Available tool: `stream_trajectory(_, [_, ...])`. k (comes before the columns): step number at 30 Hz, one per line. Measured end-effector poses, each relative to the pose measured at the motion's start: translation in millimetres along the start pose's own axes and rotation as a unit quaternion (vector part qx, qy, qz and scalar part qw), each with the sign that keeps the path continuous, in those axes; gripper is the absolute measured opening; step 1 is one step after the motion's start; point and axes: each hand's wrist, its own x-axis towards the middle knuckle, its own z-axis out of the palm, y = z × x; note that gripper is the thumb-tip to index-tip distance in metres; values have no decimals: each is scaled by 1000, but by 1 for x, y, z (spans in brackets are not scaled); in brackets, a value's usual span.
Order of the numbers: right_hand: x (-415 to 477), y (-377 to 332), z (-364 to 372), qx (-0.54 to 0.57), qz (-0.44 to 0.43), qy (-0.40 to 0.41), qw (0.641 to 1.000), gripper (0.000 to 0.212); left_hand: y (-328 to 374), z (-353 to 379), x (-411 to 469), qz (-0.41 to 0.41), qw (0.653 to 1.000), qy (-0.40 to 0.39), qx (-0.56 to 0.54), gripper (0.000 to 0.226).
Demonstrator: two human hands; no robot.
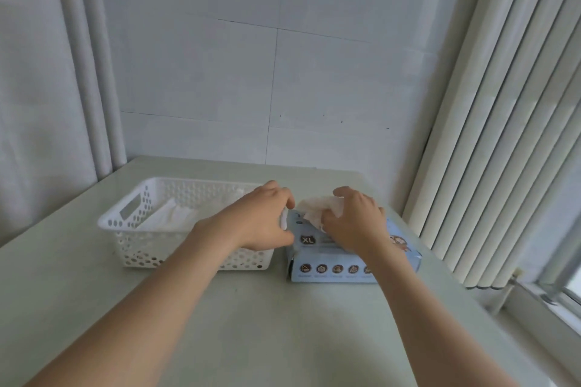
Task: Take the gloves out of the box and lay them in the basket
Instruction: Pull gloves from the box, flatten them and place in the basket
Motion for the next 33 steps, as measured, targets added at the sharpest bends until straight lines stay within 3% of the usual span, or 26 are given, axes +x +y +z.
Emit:
stream_trajectory(2, [-4,6,-1,59,-13,27,998,29,3,4,1,-1,1000,10,10,60])
stream_trajectory(4, [-8,12,-2,112,-20,62,992,22,7,8,3,-3,999,27,29,58])
stream_trajectory(9, [-19,23,-6,141,-28,196,970,35,21,20,7,24,993,106,44,52])
stream_trajectory(13, [-26,29,-4,9,-88,132,987,37,39,31,5,59,986,151,28,45])
stream_trajectory(17, [-31,31,2,-24,-132,170,976,44,43,40,6,67,983,165,36,25])
stream_trajectory(23, [-30,21,-2,177,-82,190,962,22,40,45,6,41,984,175,11,24])
stream_trajectory(27, [-34,14,-16,337,-5,193,921,18,43,45,6,36,978,203,41,23])
stream_trajectory(33, [-33,10,-21,410,32,296,862,15,45,45,3,75,972,214,62,19])
